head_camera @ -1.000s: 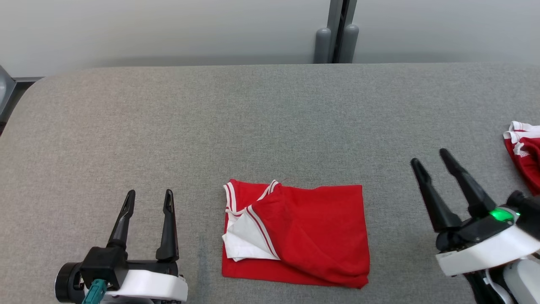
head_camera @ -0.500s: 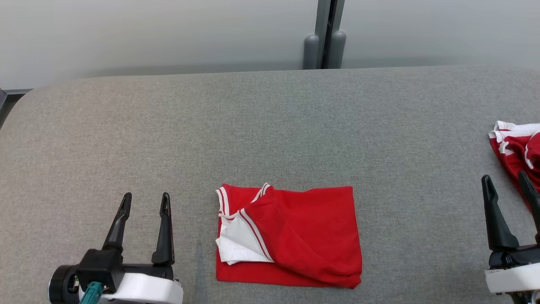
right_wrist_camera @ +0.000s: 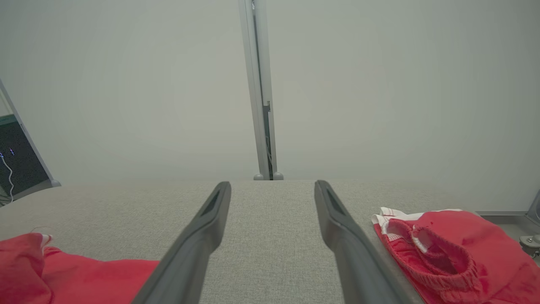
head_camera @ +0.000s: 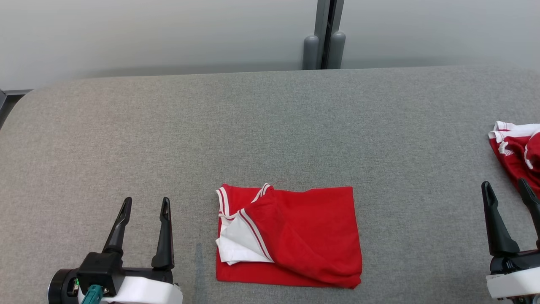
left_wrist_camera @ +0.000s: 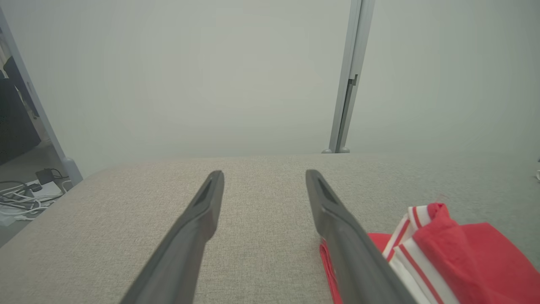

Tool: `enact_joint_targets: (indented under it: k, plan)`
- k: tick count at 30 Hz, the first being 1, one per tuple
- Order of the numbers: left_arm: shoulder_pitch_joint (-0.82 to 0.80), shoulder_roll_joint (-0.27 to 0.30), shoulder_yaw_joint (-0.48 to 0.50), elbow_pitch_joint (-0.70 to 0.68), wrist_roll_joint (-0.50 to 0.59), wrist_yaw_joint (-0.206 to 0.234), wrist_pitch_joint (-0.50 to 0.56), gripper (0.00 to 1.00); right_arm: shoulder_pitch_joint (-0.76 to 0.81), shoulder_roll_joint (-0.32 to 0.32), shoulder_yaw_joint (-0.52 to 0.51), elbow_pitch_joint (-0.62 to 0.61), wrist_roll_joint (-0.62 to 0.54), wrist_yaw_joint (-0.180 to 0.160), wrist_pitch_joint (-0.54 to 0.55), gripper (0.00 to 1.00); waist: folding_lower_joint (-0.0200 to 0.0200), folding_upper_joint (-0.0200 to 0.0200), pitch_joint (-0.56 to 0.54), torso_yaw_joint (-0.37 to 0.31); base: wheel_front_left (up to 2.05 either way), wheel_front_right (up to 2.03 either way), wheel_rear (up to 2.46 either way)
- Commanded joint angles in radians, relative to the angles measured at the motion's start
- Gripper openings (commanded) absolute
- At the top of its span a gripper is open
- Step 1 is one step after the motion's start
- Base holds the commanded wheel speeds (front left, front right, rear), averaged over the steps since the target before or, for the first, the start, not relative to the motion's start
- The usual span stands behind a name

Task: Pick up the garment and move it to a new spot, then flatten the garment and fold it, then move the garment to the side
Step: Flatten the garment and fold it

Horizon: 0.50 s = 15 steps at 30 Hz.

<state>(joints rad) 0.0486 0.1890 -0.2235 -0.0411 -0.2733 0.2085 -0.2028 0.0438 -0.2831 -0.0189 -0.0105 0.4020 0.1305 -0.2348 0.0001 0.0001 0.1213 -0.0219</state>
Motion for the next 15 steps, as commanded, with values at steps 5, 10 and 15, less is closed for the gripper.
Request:
enact_joint_targets:
  k: [5,10,15]
  plan:
    - [-0.002,0.008,-0.003,-0.002,-0.006,0.006,-0.002,1.00,0.005,-0.007,0.000,-0.002,-0.010,0.001,0.007,1.00,-0.0001,-0.0001,0.000,0.004,0.00,0.00,0.00]
    - [-0.010,0.008,-0.005,0.001,-0.006,0.008,-0.006,1.00,0.006,-0.009,-0.007,0.000,-0.011,0.001,0.022,0.28,-0.0001,-0.0001,0.004,0.011,0.00,0.00,0.00]
    - [-0.027,0.003,-0.008,0.002,-0.008,0.009,-0.012,1.00,-0.004,-0.020,-0.006,-0.003,-0.001,0.001,0.040,0.00,-0.0001,-0.0001,0.021,0.031,0.00,0.00,0.00]
